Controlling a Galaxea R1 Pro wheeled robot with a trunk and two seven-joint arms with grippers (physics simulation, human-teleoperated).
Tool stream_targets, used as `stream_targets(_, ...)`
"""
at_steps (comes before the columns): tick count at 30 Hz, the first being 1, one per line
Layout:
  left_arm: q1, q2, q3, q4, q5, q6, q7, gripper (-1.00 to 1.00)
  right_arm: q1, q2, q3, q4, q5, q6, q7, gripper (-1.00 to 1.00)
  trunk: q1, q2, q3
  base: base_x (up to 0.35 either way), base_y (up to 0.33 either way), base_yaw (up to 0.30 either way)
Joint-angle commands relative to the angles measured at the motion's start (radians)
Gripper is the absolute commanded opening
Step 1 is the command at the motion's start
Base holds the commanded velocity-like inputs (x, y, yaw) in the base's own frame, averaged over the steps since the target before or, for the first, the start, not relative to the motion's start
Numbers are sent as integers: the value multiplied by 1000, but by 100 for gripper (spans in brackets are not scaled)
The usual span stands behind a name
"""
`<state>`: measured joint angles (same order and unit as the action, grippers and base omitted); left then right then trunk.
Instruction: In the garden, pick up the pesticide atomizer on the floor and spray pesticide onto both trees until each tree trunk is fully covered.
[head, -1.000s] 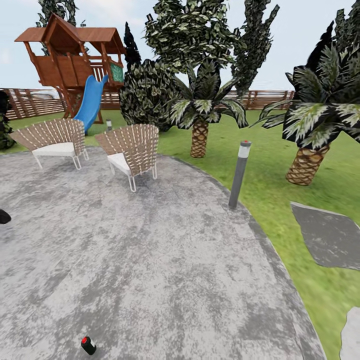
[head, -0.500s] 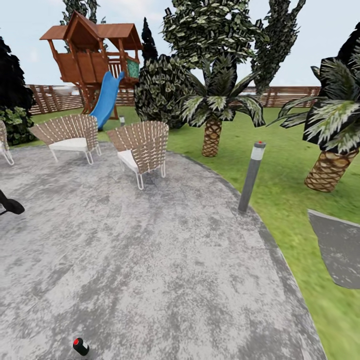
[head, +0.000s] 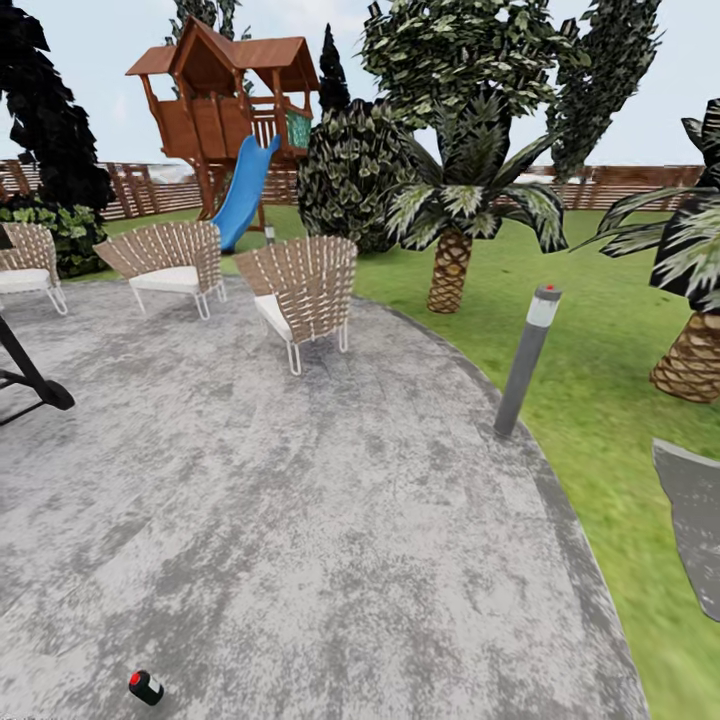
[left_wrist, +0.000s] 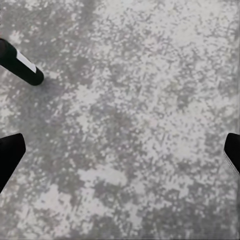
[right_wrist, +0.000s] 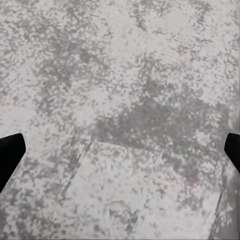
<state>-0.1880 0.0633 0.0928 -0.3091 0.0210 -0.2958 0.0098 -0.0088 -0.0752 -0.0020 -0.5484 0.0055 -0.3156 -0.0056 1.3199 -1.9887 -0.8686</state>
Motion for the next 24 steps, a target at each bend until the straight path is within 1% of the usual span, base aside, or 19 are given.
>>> stream_targets(1,-1,1,1,1,2,-3,1,100,0,0,0,1,1,-3,-1,100,0,0,-2,241,-235,199)
stream_targets(8,-1,1,2,2,2,-3,1,100,0,0,0,1,1,-3,-1,100,0,0,-10,244,-221,200)
stream_targets(9,-1,1,7,1,2,-3,1,100,0,0,0,1,1,-2,-1,100,0,0,-11,227,-158,200)
stream_targets(11,-1,1,31,1,2,-4,0,100,0,0,0,1,1,-2,-1,100,0,0,-14,162,-89,201)
stream_targets(12,-1,0,52,1,2,-5,0,100,0,0,0,1,1,-3,-1,100,0,0,-15,70,-35,202)
stream_targets(13,-1,0,64,1,1,-6,0,100,0,0,0,1,1,-2,-1,100,0,0,-16,45,-23,203)
stream_targets(15,-1,-1,77,1,1,-6,0,100,0,0,0,1,1,-3,-1,100,0,0,-18,23,-12,203)
stream_targets(19,-1,-2,85,1,1,-6,-1,100,0,0,0,1,1,-3,-1,100,0,0,-23,7,-3,204)
stream_targets(24,-1,-3,87,1,1,-6,-2,100,0,0,0,1,1,-3,-1,100,0,0,-28,1,0,204)
